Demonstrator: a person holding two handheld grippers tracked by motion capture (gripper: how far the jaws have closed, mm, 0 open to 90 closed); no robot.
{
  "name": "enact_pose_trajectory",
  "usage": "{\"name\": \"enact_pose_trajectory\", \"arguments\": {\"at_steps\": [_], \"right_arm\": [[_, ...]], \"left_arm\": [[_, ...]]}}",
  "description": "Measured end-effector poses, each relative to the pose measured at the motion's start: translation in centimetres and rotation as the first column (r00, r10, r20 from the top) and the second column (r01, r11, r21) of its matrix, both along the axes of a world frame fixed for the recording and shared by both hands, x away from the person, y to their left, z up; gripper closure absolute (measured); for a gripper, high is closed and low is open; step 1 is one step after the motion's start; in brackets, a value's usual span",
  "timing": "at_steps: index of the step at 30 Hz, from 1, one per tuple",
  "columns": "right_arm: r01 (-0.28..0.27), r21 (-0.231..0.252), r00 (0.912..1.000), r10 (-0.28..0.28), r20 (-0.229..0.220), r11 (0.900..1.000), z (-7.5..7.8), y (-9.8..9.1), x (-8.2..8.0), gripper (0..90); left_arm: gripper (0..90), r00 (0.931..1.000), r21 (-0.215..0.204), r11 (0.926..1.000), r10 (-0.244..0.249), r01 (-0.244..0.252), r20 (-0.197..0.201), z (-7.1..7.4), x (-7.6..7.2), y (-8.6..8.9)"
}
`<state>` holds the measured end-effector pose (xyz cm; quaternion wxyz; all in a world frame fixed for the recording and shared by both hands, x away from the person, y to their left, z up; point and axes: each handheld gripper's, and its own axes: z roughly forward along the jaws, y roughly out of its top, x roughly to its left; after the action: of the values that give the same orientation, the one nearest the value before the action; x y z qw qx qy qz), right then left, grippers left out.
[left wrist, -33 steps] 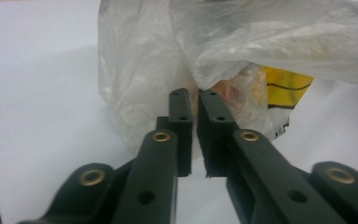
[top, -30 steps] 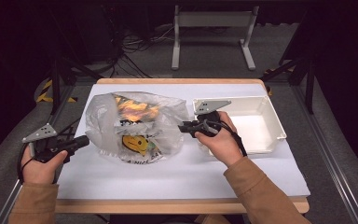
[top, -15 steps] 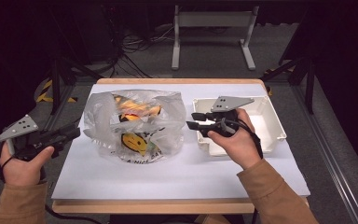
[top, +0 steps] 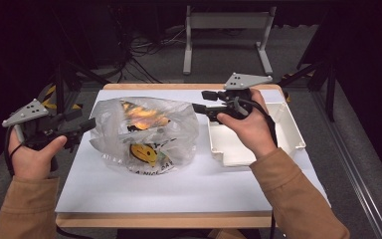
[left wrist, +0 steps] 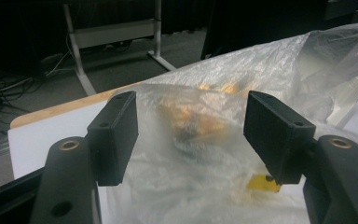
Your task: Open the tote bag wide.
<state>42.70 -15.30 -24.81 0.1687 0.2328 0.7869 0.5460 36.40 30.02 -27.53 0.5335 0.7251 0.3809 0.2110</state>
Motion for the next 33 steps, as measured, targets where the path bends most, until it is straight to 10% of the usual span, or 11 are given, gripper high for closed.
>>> {"name": "enact_pose_trajectory", "arguments": {"at_steps": [10, 18, 33], "right_arm": [[-0.073, -0.017, 0.9922, 0.071, -0.102, 0.9972, -1.0, 3.7, 3.6, 36.6], [-0.170, -0.123, 0.9667, 0.141, -0.213, 0.9777, -2.4, 4.5, 4.1, 89.0], [-0.185, -0.078, 0.9780, 0.176, -0.113, 0.9797, -0.9, 4.0, 2.5, 90.0]], "left_arm": [[26.3, 0.9999, 0.007, 1.0000, 0.001, -0.002, 0.012, -0.2, 1.5, -0.7], [20.6, 0.9998, 0.002, 1.0000, 0.008, -0.008, 0.016, -0.3, 2.3, -1.2], [10.2, 0.9957, 0.071, 0.9966, -0.036, 0.042, -0.085, -2.8, 4.3, -3.1]]}}
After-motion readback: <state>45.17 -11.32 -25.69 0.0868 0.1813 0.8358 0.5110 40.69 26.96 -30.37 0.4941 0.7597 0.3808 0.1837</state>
